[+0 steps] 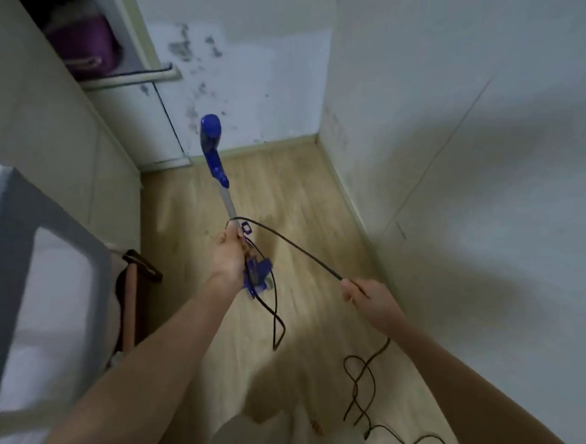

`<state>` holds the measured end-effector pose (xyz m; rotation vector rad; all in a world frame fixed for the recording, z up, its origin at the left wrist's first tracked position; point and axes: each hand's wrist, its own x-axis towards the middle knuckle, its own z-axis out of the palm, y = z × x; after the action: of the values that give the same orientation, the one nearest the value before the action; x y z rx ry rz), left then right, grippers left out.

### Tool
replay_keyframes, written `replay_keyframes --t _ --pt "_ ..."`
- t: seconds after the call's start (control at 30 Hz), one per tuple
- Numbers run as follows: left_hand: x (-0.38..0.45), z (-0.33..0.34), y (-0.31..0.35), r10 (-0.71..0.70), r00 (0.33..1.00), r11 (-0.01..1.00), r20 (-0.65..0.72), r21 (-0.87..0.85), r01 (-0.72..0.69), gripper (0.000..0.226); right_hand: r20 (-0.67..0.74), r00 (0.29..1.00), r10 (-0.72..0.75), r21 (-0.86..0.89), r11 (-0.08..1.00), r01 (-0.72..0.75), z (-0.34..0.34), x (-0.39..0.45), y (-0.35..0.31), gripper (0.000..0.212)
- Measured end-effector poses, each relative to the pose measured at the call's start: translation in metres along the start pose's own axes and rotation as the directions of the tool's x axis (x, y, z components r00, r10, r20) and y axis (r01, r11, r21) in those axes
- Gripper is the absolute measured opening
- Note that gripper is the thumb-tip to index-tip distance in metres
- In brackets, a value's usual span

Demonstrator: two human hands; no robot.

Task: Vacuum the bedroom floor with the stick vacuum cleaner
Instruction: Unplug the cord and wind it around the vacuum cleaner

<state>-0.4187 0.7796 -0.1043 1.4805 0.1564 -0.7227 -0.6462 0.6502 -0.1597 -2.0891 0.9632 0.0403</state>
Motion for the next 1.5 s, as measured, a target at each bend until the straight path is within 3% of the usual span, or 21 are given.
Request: replay_keyframes --t 0.1,0.17,0.23,0.3,0.33,0.4,0.43,0.47,0.5,0.53,0.6,0.63,0.7,0.77,0.83,0.93,1.0,1.13,1.27,1.4,1.5 --pt "0.004 -0.025 0.031 -0.098 0.978 0.987 -0.186 -0.144 0.072 0.038 0.002 0.994 0.108 -0.370 0.924 -0.100 -0.005 -0.020 -0.005 0.054" --pt "0.011 -0.041 0.043 -0.166 0.969 0.975 -0.180 -0.177 0.134 0.039 -0.023 0.995 0.100 -0.481 0.871 -0.099 -0.003 -0.033 -0.017 0.053" --pt "0.013 -0.050 0.049 -0.176 0.978 0.984 -0.109 0.015 0.179 0.037 -0.048 0.998 0.030 -0.543 0.838 -0.051 0.000 -0.044 -0.035 0.047" --pt "0.007 -0.056 0.054 -0.058 0.998 0.880 -0.019 0.471 0.060 0.033 -0.018 0.994 -0.104 -0.639 0.766 0.068 0.000 -0.052 -0.059 0.040" --pt "0.004 -0.059 0.056 0.031 0.996 0.683 0.088 0.725 -0.085 0.032 0.017 0.991 -0.134 -0.632 0.766 0.115 0.000 -0.054 -0.072 0.037" --pt "-0.004 -0.061 0.062 0.020 0.942 0.054 0.335 0.941 -0.335 0.026 0.150 0.984 -0.098 -0.638 0.751 0.172 0.001 -0.055 -0.092 0.034" --pt "-0.008 -0.057 0.066 -0.048 0.928 -0.162 0.370 0.914 -0.372 0.024 0.216 0.975 -0.050 -0.724 0.662 0.194 0.004 -0.053 -0.096 0.033" --pt "-0.014 -0.054 0.069 -0.092 0.928 -0.220 0.362 0.901 -0.374 0.023 0.278 0.960 0.046 -0.811 0.547 0.208 0.008 -0.052 -0.100 0.032" --pt "-0.020 -0.052 0.073 -0.130 0.928 -0.167 0.350 0.915 -0.368 0.021 0.304 0.941 0.146 -0.854 0.479 0.201 0.011 -0.054 -0.104 0.030" --pt "-0.027 -0.052 0.077 -0.146 0.928 0.027 0.342 0.939 -0.342 0.017 0.306 0.930 0.204 -0.878 0.438 0.193 0.017 -0.054 -0.103 0.029" --pt "-0.036 -0.054 0.084 -0.164 0.958 0.586 0.235 0.804 -0.097 0.027 0.278 0.934 0.226 -0.879 0.452 0.152 0.021 -0.056 -0.107 0.027" --pt "-0.040 -0.054 0.087 -0.221 0.957 0.783 0.188 0.619 0.059 0.032 0.269 0.941 0.205 -0.873 0.465 0.148 0.017 -0.057 -0.115 0.027" --pt "-0.048 -0.059 0.091 -0.297 0.944 0.926 0.142 0.284 0.248 0.037 0.260 0.959 0.114 -0.856 0.487 0.174 0.009 -0.060 -0.131 0.030" --pt "-0.051 -0.060 0.093 -0.322 0.938 0.946 0.131 0.089 0.312 0.039 0.255 0.966 0.040 -0.888 0.404 0.217 0.006 -0.062 -0.143 0.031" --pt "-0.056 -0.057 0.093 -0.274 0.952 0.961 0.136 -0.011 0.278 0.037 0.283 0.956 0.081 -0.906 0.349 0.239 0.009 -0.070 -0.154 0.029" --pt "-0.069 -0.053 0.083 -0.061 0.967 0.997 0.247 0.055 0.048 0.034 0.423 0.895 0.140 -0.824 0.472 0.315 0.016 -0.079 -0.171 0.029" --pt "-0.083 -0.052 0.068 0.051 0.913 0.976 0.404 0.174 -0.132 0.038 0.531 0.846 0.049 -0.683 0.616 0.393 0.006 -0.091 -0.196 0.043" --pt "-0.095 -0.061 0.030 0.215 0.726 0.716 0.653 0.400 -0.572 0.038 0.558 0.818 -0.138 -0.413 0.809 0.418 -0.026 -0.093 -0.222 0.043" --pt "-0.101 -0.066 0.023 0.208 0.676 0.653 0.707 0.414 -0.634 0.037 0.490 0.817 -0.305 -0.262 0.842 0.471 -0.036 -0.085 -0.204 0.043" --pt "-0.084 -0.074 0.032 0.193 0.763 0.621 0.617 0.526 -0.582 0.037 0.350 0.823 -0.447 -0.212 0.818 0.534 -0.050 -0.077 -0.189 0.034" --pt "-0.066 -0.092 0.035 0.130 0.815 0.630 0.565 0.588 -0.508 0.037 0.229 0.889 -0.398 -0.137 0.891 0.434 -0.071 -0.071 -0.170 0.027"
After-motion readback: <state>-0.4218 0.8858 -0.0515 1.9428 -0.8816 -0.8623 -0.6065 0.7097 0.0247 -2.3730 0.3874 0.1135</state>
